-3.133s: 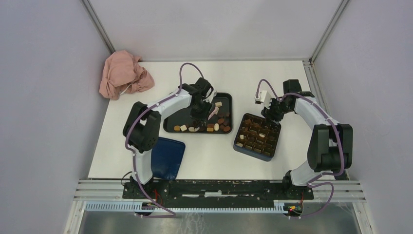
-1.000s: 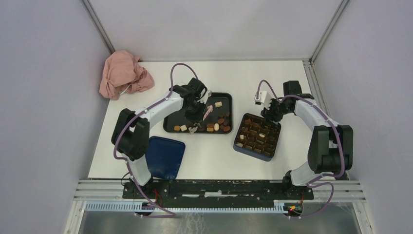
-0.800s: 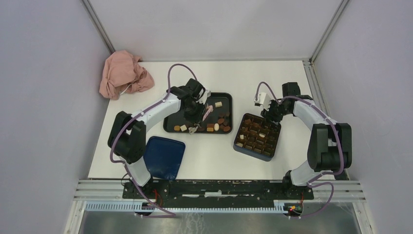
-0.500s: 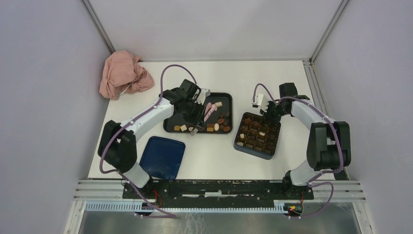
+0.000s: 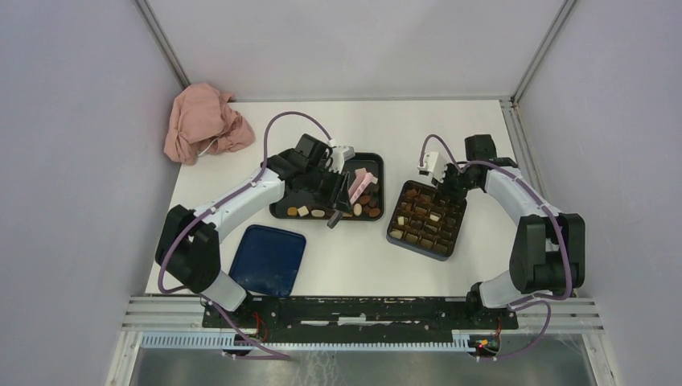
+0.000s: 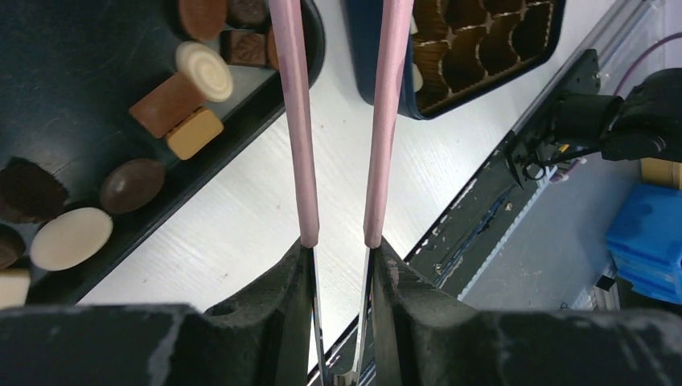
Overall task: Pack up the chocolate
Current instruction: Adjust the packing box at the center of the board, then place the fake chocolate in the packing box, then pick up the fake chocolate from the plate, then adjust the packing box at the center of the board.
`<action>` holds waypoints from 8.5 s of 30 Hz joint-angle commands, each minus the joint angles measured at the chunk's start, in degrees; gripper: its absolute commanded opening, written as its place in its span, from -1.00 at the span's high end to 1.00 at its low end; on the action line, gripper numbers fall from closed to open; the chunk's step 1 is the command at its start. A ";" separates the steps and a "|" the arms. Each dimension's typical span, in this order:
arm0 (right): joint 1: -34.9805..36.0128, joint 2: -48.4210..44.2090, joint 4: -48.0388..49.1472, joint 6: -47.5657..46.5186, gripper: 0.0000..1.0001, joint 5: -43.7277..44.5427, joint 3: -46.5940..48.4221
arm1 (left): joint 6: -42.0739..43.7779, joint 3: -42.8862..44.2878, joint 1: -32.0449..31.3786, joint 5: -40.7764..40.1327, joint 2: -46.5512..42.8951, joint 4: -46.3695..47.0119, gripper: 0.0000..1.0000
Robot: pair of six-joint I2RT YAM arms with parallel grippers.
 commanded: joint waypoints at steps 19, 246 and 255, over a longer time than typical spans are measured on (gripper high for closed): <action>0.20 -7.63 4.83 3.71 1.00 4.34 1.43 | -1.82 1.53 -14.08 5.66 3.45 6.77 0.94; 0.11 -6.76 7.29 8.41 1.00 -0.96 1.26 | 7.32 6.97 -15.95 -2.46 3.05 -7.09 0.96; 0.13 -6.17 6.86 8.24 1.00 -1.49 1.35 | 5.41 11.90 -22.21 -8.46 9.47 -9.96 0.96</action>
